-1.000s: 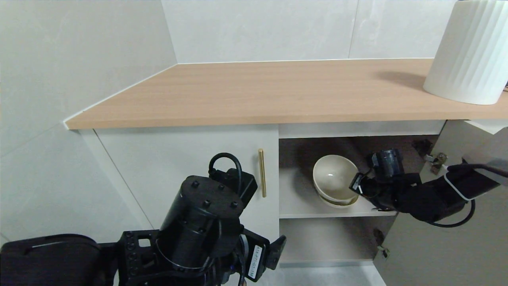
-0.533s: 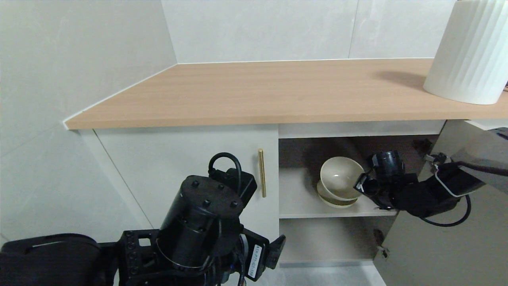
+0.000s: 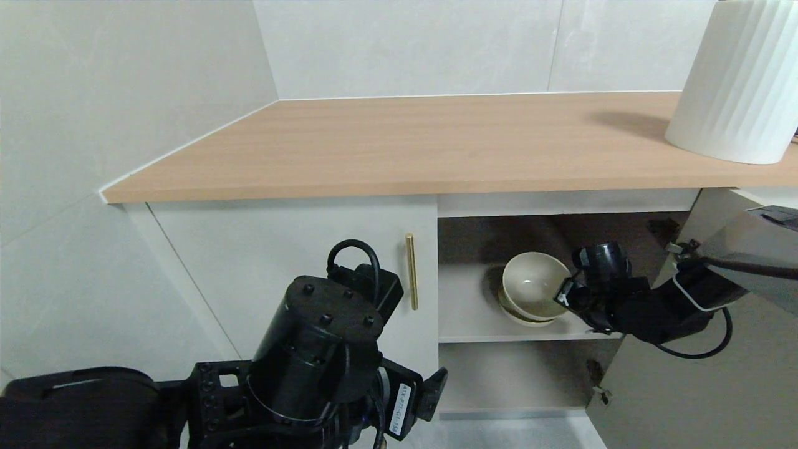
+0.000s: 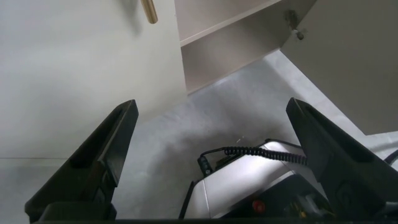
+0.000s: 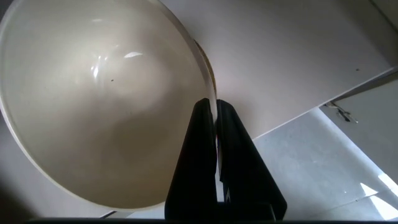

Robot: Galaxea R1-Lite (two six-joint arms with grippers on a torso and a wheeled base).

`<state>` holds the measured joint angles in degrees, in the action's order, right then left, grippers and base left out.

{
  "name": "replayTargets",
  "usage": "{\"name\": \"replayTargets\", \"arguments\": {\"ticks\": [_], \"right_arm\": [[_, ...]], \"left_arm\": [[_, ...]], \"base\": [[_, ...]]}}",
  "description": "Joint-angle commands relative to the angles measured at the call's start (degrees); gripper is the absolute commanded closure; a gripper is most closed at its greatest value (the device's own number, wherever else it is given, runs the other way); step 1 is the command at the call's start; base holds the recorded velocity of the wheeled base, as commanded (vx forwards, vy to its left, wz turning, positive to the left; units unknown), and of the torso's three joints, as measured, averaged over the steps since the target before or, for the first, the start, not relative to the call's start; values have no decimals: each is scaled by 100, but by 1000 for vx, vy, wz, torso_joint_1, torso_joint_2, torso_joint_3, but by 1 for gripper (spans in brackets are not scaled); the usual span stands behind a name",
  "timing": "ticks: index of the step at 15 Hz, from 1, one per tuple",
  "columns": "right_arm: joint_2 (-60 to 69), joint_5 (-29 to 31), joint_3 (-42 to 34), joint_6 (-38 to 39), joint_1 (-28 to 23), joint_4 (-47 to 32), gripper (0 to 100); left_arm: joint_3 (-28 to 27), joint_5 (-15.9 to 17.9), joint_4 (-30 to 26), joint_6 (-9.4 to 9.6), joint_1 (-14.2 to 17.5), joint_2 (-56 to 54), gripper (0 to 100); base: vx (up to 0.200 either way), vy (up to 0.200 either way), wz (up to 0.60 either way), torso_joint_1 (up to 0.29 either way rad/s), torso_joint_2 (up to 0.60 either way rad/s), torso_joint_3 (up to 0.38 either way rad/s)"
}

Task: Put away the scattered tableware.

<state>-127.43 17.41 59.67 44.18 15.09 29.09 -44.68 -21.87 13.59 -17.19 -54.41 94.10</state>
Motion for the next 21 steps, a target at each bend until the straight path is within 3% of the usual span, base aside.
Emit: {"name": "replayTargets", "arguments": {"ticks": [1,7,8,18,21], "right_arm": [[-10,-1,9,3,11,1,100],[-80,-1,62,3,38,-17,100],[-89,-1,62,3,38,-17,0],[-54,-27,27,3,90,-43,0],[605,-106,-281,-32,389,-351,0]], "left_arm": [[-6,-1,3,-4,0,12,0],[-6,-10,3,-4,0,3,0],[-6,-10,3,-4,0,3,0],[-15,-10,3,-21,9,-6,0],[-23,-19,12,-215,202,-32,0]], "base": [[0,0,0,0,0,0],[0,0,0,0,0,0],[0,0,0,0,0,0],[0,0,0,0,0,0],[0,0,0,0,0,0]]}}
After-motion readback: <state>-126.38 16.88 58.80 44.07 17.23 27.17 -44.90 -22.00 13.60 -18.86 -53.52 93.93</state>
